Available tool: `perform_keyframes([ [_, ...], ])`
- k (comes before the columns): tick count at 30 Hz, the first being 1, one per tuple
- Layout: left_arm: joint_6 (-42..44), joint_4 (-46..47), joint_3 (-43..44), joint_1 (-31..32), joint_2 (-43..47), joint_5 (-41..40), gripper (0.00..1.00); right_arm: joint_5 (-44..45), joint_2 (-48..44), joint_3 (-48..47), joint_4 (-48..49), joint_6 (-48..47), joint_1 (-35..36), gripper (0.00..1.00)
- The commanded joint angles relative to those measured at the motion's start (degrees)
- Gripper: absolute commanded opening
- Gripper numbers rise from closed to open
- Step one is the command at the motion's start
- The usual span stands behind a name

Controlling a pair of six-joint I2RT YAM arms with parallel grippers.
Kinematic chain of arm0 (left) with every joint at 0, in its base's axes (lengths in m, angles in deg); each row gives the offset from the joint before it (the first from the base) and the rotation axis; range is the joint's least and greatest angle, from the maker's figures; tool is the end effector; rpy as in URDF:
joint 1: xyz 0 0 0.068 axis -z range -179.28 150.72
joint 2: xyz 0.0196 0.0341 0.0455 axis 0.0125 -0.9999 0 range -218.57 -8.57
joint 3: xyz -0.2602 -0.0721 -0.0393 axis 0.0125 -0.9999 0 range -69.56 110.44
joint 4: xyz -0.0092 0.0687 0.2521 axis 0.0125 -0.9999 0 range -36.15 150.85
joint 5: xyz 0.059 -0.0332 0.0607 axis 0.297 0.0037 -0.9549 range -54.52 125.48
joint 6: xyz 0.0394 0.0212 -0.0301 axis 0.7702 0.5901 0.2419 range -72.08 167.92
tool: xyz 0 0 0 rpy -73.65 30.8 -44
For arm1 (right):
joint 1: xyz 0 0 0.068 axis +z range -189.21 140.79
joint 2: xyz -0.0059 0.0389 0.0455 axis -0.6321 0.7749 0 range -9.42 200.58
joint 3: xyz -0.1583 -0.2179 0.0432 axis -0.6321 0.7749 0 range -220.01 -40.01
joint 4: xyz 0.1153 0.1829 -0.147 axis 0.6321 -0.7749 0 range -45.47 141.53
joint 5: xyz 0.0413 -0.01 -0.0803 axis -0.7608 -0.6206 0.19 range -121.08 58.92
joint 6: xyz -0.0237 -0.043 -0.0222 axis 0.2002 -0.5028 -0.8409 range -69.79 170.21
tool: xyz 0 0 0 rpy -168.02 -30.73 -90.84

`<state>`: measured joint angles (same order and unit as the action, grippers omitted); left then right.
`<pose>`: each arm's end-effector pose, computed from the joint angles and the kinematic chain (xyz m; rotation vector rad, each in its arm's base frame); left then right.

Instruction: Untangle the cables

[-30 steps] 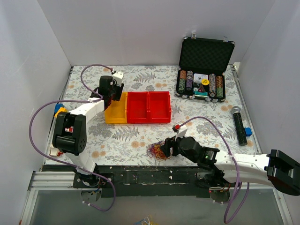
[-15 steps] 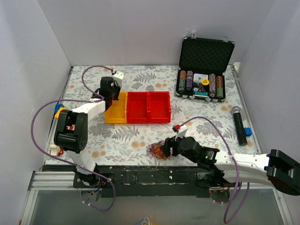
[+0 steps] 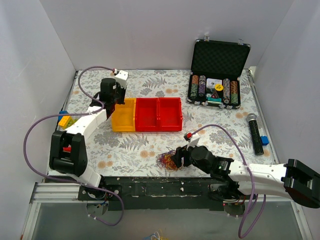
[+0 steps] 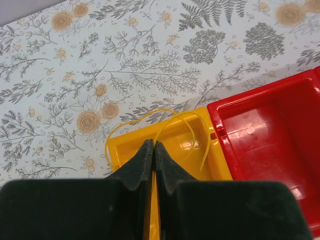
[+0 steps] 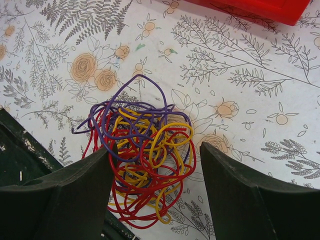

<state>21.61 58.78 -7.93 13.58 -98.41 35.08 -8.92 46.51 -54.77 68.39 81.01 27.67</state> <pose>0.3493 -0.0796 0.2594 -0.2530 2.1101 -0.4019 0.0882 0.1727 0.1721 -0.3823 1.9985 0.7212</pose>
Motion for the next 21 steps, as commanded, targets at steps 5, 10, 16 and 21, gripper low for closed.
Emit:
perform_keyframes([
  [5,-7.35,-11.64,7.01,1.19,8.18,7.0,0.0,-0.09,0.33,-0.18,3.35,0.83,0.28,0.75],
  [10,-8.94,-13.57,10.26,3.66,10.83,7.52,0.0,-0.35,0.59,0.09,3.62,1.1,0.28,0.74],
  [16,-9.29,-18.06,7.56,4.8,10.39,5.07,0.0,0.08,-0.29,0.26,3.0,1.45,0.36,0.74],
  [21,-9.29,-16.05,0.35,4.8,10.22,-2.31,0.0,-0.09,-0.55,0.53,2.65,1.54,0.19,0.74],
])
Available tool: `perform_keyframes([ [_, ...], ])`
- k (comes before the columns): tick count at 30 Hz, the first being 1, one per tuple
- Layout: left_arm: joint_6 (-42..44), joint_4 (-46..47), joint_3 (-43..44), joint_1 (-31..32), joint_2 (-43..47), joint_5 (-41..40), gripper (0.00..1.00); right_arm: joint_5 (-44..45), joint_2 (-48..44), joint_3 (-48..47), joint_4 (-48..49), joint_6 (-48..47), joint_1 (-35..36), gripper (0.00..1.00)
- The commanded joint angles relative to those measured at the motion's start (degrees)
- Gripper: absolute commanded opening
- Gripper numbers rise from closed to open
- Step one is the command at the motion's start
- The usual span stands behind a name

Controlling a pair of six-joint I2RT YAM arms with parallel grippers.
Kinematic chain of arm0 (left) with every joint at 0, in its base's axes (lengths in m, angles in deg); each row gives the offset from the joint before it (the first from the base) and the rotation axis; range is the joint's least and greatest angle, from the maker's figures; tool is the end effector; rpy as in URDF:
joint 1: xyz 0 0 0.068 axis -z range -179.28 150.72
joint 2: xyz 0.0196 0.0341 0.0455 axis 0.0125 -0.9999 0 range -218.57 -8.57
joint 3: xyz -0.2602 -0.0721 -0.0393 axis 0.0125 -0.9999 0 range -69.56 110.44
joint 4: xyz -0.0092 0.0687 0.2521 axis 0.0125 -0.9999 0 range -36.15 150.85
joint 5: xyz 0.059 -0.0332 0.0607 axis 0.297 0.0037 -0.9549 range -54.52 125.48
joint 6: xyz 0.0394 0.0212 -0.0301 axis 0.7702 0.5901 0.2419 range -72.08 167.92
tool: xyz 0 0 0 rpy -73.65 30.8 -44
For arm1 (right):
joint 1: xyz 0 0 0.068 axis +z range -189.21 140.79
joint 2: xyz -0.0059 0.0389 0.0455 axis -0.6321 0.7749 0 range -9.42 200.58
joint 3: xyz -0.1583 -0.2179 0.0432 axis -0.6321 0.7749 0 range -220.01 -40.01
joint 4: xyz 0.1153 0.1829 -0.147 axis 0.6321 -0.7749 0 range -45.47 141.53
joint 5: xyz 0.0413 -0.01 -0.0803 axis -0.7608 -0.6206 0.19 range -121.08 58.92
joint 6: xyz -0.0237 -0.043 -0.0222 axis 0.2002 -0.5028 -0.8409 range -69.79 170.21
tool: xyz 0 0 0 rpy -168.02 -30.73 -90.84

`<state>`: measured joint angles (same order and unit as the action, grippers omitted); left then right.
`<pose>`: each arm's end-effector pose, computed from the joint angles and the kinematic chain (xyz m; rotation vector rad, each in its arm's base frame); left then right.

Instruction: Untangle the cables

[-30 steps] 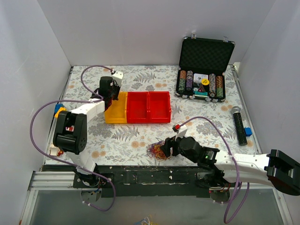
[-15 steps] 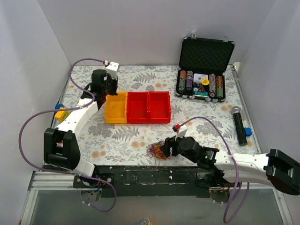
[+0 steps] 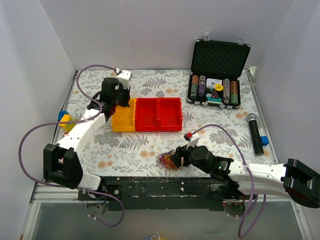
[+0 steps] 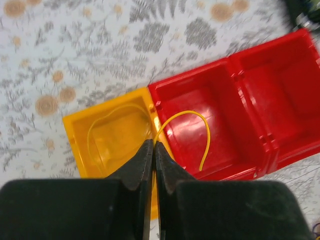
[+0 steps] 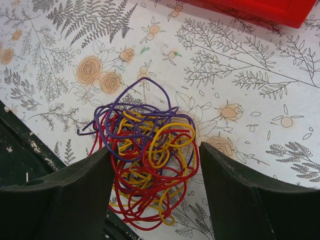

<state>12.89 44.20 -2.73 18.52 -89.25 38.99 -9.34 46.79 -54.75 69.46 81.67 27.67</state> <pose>0.3077 -0.1012 0.3181 -0.2864 2.1442 -0.6092 0.0885 0.1738 0.1729 -0.3707 1.9936 0.7449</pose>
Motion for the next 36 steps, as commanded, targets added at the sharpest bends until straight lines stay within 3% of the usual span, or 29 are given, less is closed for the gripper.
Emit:
perform_keyframes([
  [1,-0.57,-0.33,-6.34,-0.14,0.88,-7.45,0.0,0.32,-0.83,0.42,1.58,0.97,0.28,0.74],
  [7,-1.27,5.56,-9.26,-0.14,-5.43,-16.85,0.0,0.24,-0.48,-0.2,1.4,0.97,0.28,0.74],
  [16,-4.7,6.97,-5.57,-0.22,-13.97,-20.99,0.0,0.41,-0.66,-0.55,0.96,0.88,0.28,0.74],
  [17,-5.14,6.89,-4.96,-0.22,-14.58,-21.09,0.06,0.41,-0.57,-0.64,1.05,0.79,0.28,0.74],
  [21,-6.02,3.9,-2.84,-0.31,-12.93,-18.11,0.5,0.5,-0.66,-1.25,0.53,0.44,0.28,0.74],
  [26,-3.74,0.66,-2.41,-0.22,-5.64,-9.69,0.77,0.76,-1.89,-1.34,0.26,-0.26,0.19,0.74],
  [31,0.39,-7.42,-1.96,0.12,2.18,4.8,0.92,0.67,-3.12,-1.34,0.44,-0.88,0.19,0.75],
  [36,5.31,-9.29,-9.42,8.01,11.94,20.29,0.93,-0.03,-4.26,-1.34,0.96,-1.05,0.19,0.7],
])
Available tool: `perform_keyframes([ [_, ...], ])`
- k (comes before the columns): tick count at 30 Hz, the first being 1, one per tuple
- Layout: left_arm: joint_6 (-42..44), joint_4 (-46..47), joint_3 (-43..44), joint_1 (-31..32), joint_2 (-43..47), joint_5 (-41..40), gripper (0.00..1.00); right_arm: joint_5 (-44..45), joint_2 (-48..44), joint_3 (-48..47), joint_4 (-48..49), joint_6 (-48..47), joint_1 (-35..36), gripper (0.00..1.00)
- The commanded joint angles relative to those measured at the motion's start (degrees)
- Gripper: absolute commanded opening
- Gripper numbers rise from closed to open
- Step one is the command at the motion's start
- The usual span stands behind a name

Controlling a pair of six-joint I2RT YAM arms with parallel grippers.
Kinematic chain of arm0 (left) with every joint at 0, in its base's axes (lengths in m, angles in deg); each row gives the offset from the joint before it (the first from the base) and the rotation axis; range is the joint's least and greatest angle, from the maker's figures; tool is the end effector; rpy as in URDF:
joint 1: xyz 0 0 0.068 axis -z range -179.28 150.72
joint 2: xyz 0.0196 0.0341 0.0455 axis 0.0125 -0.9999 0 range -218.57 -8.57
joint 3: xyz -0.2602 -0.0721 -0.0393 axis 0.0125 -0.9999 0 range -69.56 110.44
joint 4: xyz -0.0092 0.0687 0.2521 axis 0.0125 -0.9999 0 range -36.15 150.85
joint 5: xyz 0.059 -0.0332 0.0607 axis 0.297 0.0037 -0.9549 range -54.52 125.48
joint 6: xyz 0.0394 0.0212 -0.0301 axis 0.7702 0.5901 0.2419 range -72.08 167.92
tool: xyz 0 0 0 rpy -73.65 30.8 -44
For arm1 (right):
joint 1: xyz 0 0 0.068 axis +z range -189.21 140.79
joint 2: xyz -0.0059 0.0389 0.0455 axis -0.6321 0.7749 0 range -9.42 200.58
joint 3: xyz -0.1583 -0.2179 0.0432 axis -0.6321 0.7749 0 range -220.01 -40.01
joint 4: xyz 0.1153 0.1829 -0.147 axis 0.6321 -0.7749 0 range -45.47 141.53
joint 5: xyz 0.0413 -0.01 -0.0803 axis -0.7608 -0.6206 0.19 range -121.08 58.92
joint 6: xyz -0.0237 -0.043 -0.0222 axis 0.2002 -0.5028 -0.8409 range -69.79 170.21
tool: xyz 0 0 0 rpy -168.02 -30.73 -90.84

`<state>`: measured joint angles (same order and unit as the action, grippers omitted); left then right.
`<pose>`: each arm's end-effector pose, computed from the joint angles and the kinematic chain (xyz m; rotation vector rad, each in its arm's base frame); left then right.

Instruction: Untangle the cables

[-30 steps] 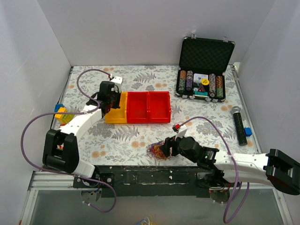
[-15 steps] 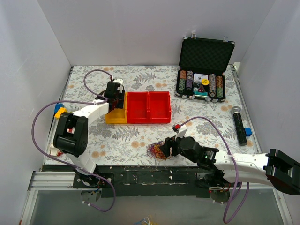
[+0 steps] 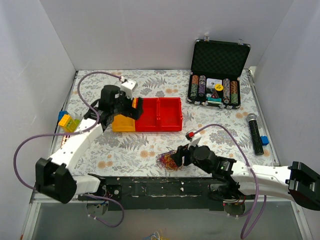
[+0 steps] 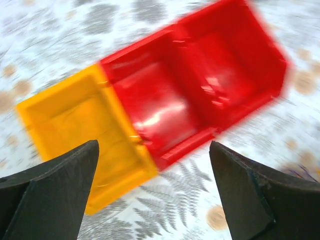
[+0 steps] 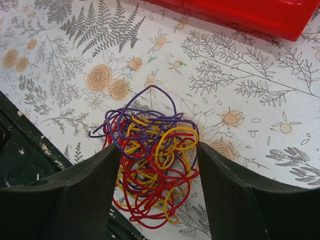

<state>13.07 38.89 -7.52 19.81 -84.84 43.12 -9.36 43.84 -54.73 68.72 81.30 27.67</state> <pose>0.2799 -0.1019 0.3035 -0.2356 2.2661 -0.6594 0.0869 0.1703 0.1804 -0.3611 1.9619 0.7702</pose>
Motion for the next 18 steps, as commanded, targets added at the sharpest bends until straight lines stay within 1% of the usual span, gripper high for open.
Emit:
perform_keyframes([
  [1,5.4,-3.62,-6.82,9.62,8.5,16.7,0.93,-0.09,-1.57,-1.36,1.79,-0.68,0.19,0.68],
  [3,4.88,-3.01,-9.73,16.3,8.51,16.62,0.92,-0.27,-1.84,-1.28,1.79,-0.68,0.19,0.63],
  [4,4.53,-2.48,-10.88,18.42,7.81,16.88,0.91,-0.44,-2.1,-1.36,1.62,-0.68,0.19,0.6],
  [6,4.26,-0.9,-12.55,21.24,6.06,17.14,0.9,-0.18,-2.89,-1.36,0.66,-0.33,0.28,0.52],
  [8,5.75,0.15,-12.91,23.09,4.12,16.88,0.89,0.52,-4.03,-1.19,-0.92,0.28,0.28,0.48],
  [10,7.68,0.42,-11.69,24.06,1.49,16.36,0.89,1.13,-5.61,-0.31,-1.37,0.9,0.28,0.47],
  [14,9.89,-0.8,-7.91,25.99,-2.47,17.84,0.9,2.01,-8.07,1.18,-1.37,1.34,0.19,0.47],
  [18,11.82,-1.07,-7.2,28.98,-4.41,18.29,0.9,2.45,-8.34,1.36,-1.37,1.43,0.19,0.45],
])
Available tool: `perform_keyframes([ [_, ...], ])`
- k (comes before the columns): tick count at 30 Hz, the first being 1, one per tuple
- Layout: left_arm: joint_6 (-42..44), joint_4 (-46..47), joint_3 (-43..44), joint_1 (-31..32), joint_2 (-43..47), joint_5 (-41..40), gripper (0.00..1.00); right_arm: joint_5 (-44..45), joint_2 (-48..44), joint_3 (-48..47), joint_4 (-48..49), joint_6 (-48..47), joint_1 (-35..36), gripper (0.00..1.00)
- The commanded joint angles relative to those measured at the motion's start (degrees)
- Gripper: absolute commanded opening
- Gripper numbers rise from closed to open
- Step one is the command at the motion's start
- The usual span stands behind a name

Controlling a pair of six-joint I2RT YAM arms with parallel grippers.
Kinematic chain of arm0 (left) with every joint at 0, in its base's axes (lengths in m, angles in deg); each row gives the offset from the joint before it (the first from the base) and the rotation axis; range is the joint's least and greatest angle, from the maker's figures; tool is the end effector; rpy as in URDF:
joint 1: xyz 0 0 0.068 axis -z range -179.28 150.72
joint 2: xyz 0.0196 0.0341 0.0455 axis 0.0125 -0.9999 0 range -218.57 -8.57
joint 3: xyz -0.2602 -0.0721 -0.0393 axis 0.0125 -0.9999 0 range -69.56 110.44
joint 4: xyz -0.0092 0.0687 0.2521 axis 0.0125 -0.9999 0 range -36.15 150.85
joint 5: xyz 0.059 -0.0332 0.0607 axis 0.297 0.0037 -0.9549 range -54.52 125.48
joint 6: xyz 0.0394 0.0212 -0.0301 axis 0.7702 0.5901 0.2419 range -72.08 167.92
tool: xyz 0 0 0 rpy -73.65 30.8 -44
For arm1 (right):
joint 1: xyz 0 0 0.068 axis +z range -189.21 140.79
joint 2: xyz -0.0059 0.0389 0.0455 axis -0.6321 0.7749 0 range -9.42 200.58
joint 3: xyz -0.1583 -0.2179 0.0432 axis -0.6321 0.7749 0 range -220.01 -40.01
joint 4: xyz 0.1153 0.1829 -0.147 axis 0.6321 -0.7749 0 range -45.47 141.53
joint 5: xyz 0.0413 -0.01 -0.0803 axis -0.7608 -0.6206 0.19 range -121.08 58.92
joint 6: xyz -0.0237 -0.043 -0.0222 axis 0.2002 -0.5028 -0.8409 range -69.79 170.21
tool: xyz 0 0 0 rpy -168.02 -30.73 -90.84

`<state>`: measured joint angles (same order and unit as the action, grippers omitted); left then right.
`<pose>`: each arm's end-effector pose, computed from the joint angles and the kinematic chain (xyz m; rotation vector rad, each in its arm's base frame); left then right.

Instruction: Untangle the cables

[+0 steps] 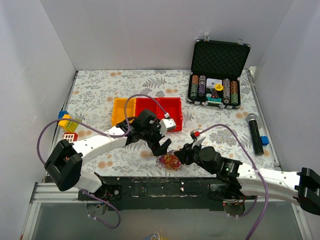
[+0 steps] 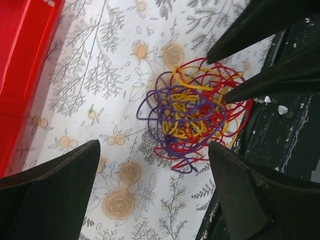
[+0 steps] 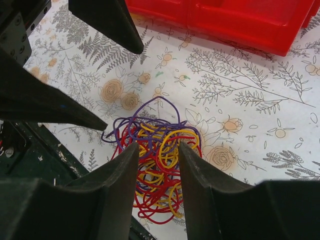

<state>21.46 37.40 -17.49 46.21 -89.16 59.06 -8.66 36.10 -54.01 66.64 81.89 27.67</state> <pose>0.1907 -0.2144 0.2258 0.6302 2.5985 -0.9902 0.0822 0.1582 0.1948 -0.3057 1.8948 0.8310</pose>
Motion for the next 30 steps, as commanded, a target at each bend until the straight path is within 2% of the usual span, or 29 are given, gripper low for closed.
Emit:
perform_keyframes([
  [1,4.04,0.33,2.51,3.02,-0.43,2.7,0.89,1.93,-0.34,0.47,0.71,0.75,0.19,0.45],
  [8,10.63,0.15,-0.3,5.04,-1.4,1.22,0.81,2.19,-1.66,1.08,0.18,0.92,0.19,0.45],
  [15,11.78,3.49,0.83,5.13,-3.34,-2.22,0.43,2.28,-3.24,1.52,-0.08,1.54,0.19,0.45],
  [20,10.73,3.23,1.01,5.39,-3.95,-0.98,0.29,2.81,-3.77,1.17,-0.7,1.54,0.19,0.45],
  [22,10.38,3.14,0.66,5.48,-3.43,-1.51,0.18,2.9,-4.21,0.99,-1.22,1.45,0.19,0.45],
  [23,9.85,2.88,0.83,5.48,-3.08,-2.03,0.09,2.9,-4.3,0.99,-1.49,1.28,0.28,0.45],
  [25,8.54,1.83,2.15,5.48,-2.03,-3.18,0.01,3.07,-4.91,0.73,-1.75,0.93,0.19,0.47],
  [30,3.88,-4.67,7.86,5.48,1.66,-2.66,0.0,2.55,-6.23,-0.67,-1.14,-3.02,0.19,0.63],
])
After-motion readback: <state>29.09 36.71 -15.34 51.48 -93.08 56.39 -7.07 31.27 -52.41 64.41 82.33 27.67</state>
